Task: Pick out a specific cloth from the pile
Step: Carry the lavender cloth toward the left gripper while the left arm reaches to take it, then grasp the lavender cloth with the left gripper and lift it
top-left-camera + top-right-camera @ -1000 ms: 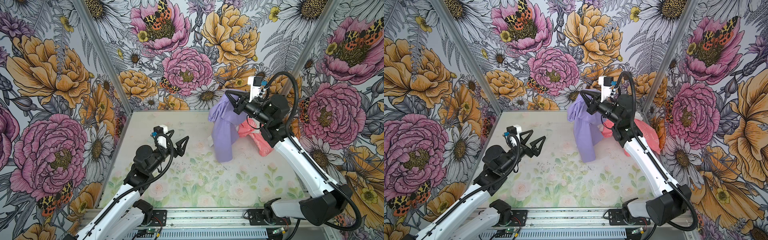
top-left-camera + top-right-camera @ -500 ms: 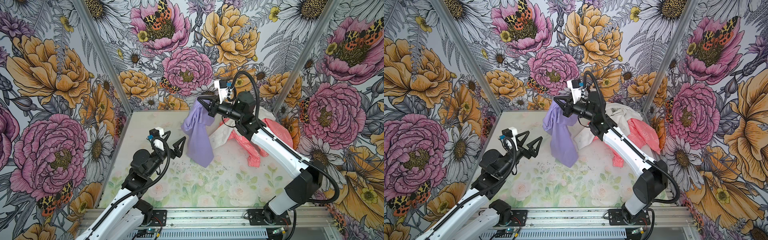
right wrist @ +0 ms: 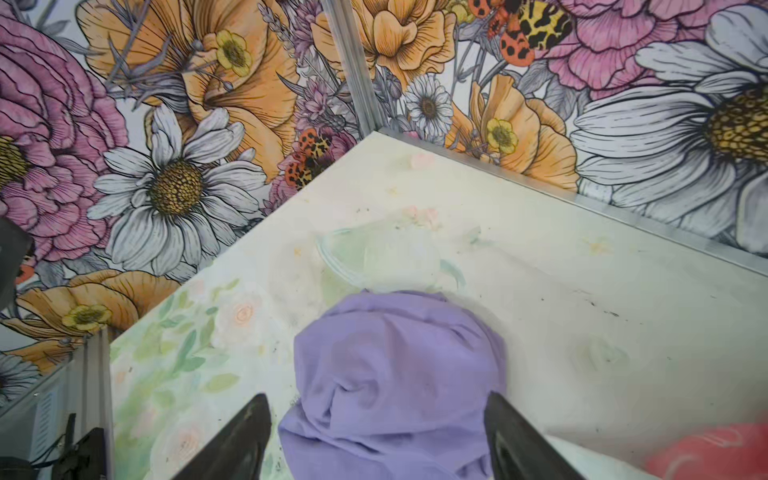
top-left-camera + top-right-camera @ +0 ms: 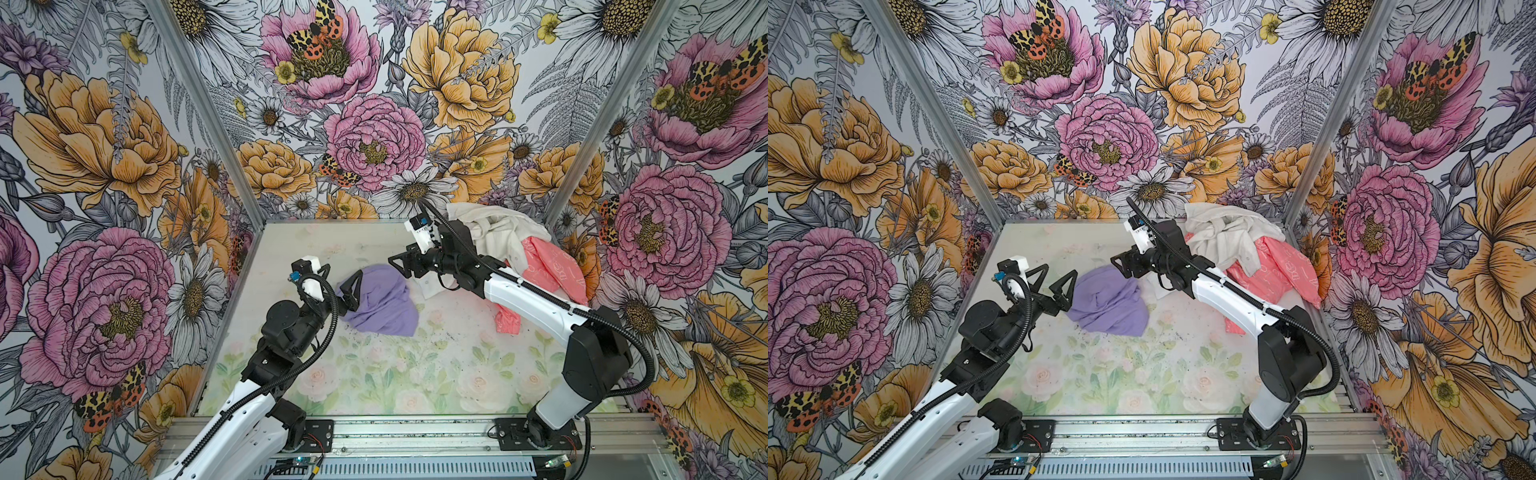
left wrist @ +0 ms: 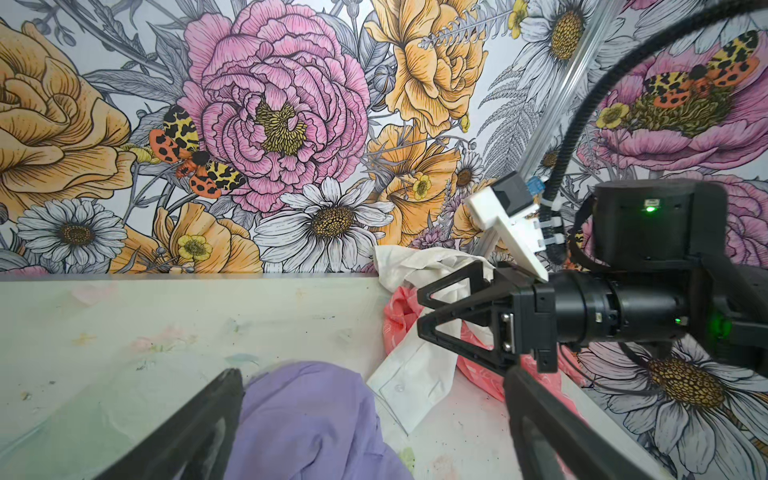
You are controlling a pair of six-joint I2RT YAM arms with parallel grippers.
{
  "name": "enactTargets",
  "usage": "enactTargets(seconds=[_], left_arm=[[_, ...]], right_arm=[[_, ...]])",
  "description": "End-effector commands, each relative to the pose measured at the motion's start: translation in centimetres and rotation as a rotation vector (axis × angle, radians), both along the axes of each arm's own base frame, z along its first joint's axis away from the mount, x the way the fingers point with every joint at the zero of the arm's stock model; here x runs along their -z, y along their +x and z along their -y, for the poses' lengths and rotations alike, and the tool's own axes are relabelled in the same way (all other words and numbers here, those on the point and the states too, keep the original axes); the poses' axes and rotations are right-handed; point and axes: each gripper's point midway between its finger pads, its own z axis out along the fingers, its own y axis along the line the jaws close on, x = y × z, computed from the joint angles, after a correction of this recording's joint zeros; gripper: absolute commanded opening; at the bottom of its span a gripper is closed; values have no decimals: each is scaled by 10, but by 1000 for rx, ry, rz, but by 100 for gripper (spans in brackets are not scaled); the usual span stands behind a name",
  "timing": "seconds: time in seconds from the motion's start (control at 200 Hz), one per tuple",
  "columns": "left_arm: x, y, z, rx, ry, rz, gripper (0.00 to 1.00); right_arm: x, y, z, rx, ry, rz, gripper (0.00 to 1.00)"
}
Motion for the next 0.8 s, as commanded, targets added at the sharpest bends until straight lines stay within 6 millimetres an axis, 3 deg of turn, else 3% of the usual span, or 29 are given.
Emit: enactTargets(seconds=[0.0, 0.2, 0.495, 0.641, 0.796], left_arm=[[14, 12, 4, -15, 32, -86, 98], [59, 39, 27, 23, 133, -311, 93], [137, 70, 46, -5, 200, -621, 82], [171, 78, 53, -17, 212, -718, 77], [196, 83, 59, -18, 235, -782, 65]], right_arm=[[-34, -1, 33, 94, -89, 167, 85], [-42, -6, 67, 193, -139, 228, 89], [-45, -11, 111, 308, -143, 241, 93], [-42, -11, 123, 340, -131, 223, 93], [-42, -10, 127, 347, -123, 216, 94]])
